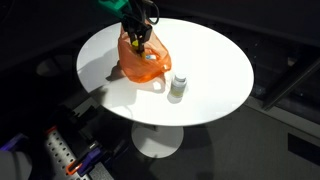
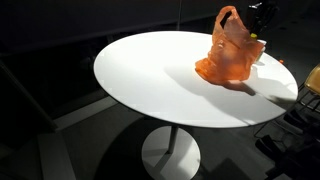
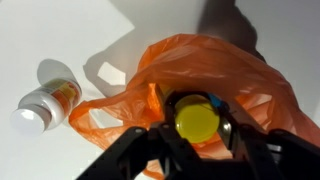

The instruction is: Take the bottle with black labeling out of the carrier bag

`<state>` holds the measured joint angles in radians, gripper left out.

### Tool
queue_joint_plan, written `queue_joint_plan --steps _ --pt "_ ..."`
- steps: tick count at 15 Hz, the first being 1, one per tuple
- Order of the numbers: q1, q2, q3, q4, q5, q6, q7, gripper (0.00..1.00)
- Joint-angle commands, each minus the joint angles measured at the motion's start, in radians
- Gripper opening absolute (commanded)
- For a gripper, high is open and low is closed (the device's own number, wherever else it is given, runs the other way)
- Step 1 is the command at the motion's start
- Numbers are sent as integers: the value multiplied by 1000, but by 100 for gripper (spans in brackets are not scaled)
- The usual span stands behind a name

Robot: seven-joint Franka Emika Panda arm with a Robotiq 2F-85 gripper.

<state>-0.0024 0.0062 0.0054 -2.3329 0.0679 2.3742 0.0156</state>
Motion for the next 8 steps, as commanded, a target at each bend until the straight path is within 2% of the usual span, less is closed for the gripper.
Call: queue_joint_plan --steps 1,8 --pt "-15 -67 -19 19 25 -32 -1 20" --pt "-35 -199 -56 14 57 -79 -1 20"
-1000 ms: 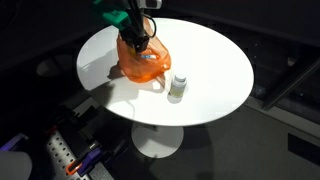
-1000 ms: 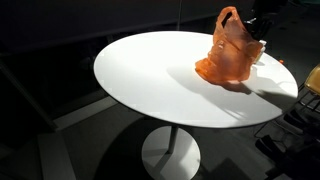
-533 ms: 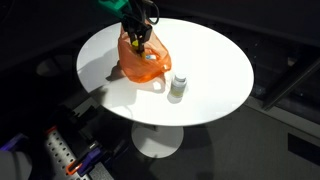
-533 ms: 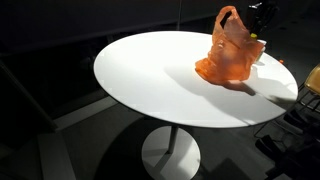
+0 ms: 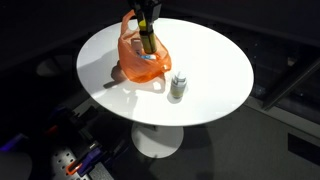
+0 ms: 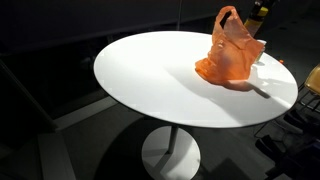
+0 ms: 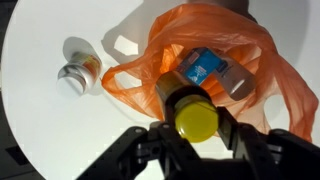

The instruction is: Take the bottle with black labeling out of the carrier bag

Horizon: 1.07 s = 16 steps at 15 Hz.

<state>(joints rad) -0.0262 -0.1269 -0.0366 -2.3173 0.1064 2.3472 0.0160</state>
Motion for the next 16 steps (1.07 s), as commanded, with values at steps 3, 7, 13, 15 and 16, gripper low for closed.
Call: queue_joint_plan --steps 3,7,13,15,16 --pt "-24 -124 -34 -8 12 -118 -5 20" --pt "-49 -165 -54 -21 1 -189 8 20" --pt "-88 -109 -92 -46 16 -158 19 20" --pt "-99 -77 -103 -50 18 -156 24 20" --pt "-104 -57 -107 -52 20 -145 25 20"
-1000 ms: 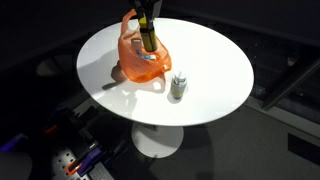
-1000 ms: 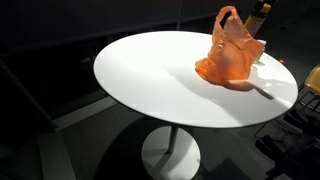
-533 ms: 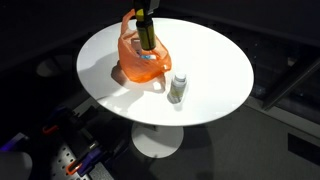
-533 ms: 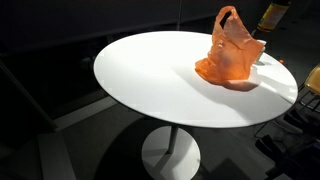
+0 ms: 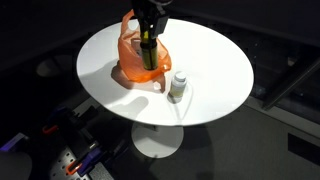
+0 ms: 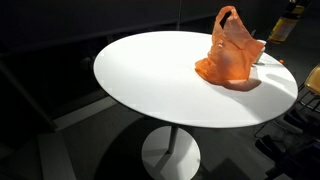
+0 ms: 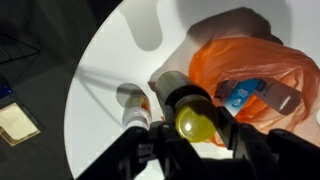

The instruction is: Take the bottle with black labeling out of the carrier bag

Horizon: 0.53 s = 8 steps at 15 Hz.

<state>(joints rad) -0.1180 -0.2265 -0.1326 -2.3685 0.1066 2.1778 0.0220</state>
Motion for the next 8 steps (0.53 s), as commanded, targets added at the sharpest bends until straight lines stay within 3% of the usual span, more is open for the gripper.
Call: queue_joint_plan --steps 1,8 --pt "-14 66 -17 1 24 35 15 20" --pt "-18 215 -25 28 71 122 -5 20"
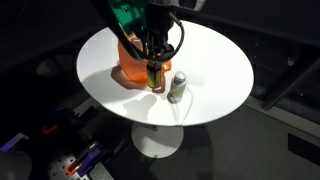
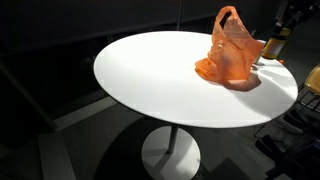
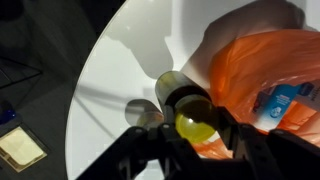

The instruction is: Take the bottle with black labeling out of the carrier bag

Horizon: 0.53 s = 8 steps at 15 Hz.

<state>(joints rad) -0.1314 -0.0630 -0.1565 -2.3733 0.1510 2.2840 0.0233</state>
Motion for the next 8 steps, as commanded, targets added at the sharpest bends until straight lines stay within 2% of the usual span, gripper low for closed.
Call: queue_joint_plan --steps 1,8 --pt "-6 68 0 37 27 27 -5 20" --pt "-10 162 5 92 31 72 -2 20"
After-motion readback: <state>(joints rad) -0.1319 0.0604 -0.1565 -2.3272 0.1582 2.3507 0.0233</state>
